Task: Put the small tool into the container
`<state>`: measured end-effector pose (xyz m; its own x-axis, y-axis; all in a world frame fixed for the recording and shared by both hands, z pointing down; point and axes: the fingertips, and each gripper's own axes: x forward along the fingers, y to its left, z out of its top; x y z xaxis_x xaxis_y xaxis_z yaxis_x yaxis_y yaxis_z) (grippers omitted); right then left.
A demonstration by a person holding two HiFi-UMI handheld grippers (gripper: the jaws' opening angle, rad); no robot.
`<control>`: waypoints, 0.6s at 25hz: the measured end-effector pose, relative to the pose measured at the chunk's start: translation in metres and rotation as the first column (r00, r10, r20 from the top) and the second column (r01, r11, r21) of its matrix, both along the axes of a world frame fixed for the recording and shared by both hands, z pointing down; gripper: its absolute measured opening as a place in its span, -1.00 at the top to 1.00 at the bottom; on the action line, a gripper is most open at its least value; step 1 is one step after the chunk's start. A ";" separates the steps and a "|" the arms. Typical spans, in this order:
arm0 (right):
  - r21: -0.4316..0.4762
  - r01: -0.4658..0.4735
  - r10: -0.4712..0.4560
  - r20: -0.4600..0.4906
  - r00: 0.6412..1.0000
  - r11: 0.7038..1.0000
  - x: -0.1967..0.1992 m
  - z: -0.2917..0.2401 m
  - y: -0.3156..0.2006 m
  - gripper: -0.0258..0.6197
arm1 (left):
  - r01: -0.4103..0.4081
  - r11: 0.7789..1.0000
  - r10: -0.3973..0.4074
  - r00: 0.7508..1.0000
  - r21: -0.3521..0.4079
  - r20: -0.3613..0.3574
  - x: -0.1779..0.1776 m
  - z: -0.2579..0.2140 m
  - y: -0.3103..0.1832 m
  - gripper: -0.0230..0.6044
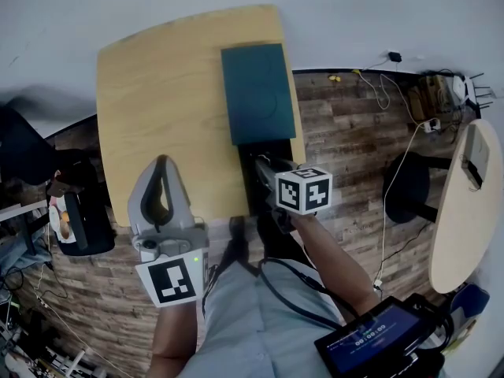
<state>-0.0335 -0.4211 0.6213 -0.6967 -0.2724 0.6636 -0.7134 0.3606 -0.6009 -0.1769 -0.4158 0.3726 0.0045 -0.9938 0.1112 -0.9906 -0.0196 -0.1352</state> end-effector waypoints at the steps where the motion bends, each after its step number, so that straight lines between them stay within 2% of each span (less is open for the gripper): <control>1: 0.010 0.009 -0.009 0.003 1.000 1.000 0.000 0.000 0.001 0.80 | -0.004 1.000 0.004 1.000 0.001 0.002 0.001 0.000 0.000 0.89; 6: 0.050 0.026 -0.027 0.032 0.999 0.998 -0.001 -0.002 0.001 0.70 | -0.007 1.000 0.007 1.000 -0.001 0.010 0.004 -0.001 -0.001 0.89; 8: 0.064 0.004 -0.007 0.044 0.999 0.998 0.001 -0.002 0.001 0.62 | -0.013 1.000 0.013 1.000 -0.007 0.009 0.005 -0.001 -0.001 0.89; 11: 0.082 -0.048 0.043 0.059 0.997 0.996 0.004 0.000 0.001 0.62 | -0.009 1.000 0.009 1.000 -0.023 -0.016 0.004 0.002 -0.001 0.89; 15: 0.173 -0.032 0.034 -0.013 0.999 0.984 0.005 -0.003 0.003 0.61 | -0.008 0.999 0.008 1.000 -0.031 -0.003 0.005 0.002 0.001 0.89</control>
